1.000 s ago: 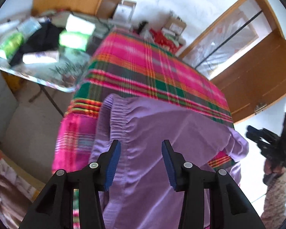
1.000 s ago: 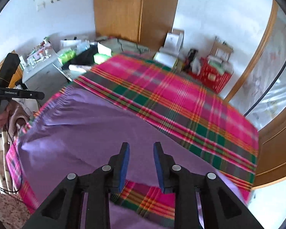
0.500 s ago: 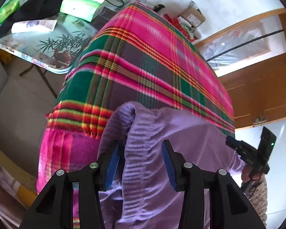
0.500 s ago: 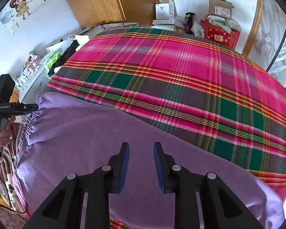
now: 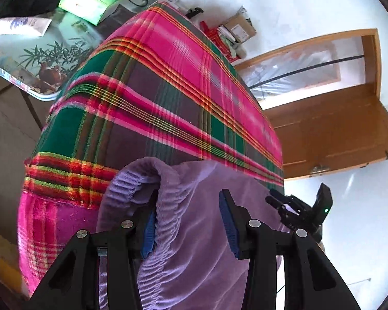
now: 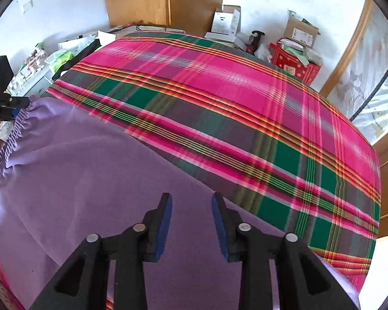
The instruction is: Fold clothes
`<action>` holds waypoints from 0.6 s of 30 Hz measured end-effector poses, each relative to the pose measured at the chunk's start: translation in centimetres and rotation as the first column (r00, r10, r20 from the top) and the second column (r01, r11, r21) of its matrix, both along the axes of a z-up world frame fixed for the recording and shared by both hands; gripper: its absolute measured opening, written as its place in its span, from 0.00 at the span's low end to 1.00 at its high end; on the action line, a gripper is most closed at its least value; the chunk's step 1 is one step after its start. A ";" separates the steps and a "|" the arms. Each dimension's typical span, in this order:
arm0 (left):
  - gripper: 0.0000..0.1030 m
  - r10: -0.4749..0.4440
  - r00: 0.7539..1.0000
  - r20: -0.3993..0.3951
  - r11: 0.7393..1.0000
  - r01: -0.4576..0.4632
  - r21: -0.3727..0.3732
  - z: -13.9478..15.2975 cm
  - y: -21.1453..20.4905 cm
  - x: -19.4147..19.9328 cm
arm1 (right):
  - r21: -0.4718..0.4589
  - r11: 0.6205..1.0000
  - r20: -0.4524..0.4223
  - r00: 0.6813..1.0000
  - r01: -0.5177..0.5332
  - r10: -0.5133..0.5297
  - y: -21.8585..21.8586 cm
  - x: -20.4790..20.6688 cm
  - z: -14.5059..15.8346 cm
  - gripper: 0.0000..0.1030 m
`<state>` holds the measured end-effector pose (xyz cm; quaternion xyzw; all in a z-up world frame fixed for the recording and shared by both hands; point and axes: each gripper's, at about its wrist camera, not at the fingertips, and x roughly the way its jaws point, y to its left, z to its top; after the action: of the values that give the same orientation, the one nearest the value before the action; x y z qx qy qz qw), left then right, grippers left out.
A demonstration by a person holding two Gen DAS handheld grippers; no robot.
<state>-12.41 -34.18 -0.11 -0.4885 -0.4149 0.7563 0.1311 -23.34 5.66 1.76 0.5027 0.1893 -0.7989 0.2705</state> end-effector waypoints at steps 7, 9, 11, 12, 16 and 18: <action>0.24 -0.025 0.999 0.030 0.998 0.026 -0.061 -0.4 0.8 -0.6 | -0.007 1.000 0.013 1.000 0.009 -0.009 0.8 -1.0 -1.3 0.35; 0.08 -0.010 1.000 0.021 0.996 0.011 -0.087 -0.1 0.6 -0.6 | -0.017 1.000 0.003 1.000 -0.002 0.002 0.7 -1.1 -1.4 0.35; 0.07 0.016 1.000 0.010 0.995 -0.015 -0.104 0.0 0.2 -0.6 | -0.017 1.000 -0.006 1.000 -0.009 0.009 0.5 -1.2 -1.4 0.36; 0.06 0.029 1.000 0.001 0.994 -0.029 -0.106 0.2 0.0 -0.5 | -0.017 1.000 -0.010 1.000 -0.012 0.012 0.4 -1.2 -1.4 0.36; 0.06 0.076 0.997 -0.028 0.989 -0.079 -0.124 0.7 -1.0 -0.1 | -0.011 1.000 -0.009 1.000 -0.025 0.025 -0.1 -1.2 -1.4 0.35; 0.06 0.094 0.995 -0.036 0.988 -0.098 -0.120 0.9 -1.4 0.2 | -0.016 0.999 0.001 1.000 -0.031 0.031 -0.3 -1.0 -1.4 0.30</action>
<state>-12.20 -35.60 0.81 -0.4634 -0.3890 0.7931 0.0707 -24.38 5.37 0.33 0.4978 0.1904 -0.7959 0.2872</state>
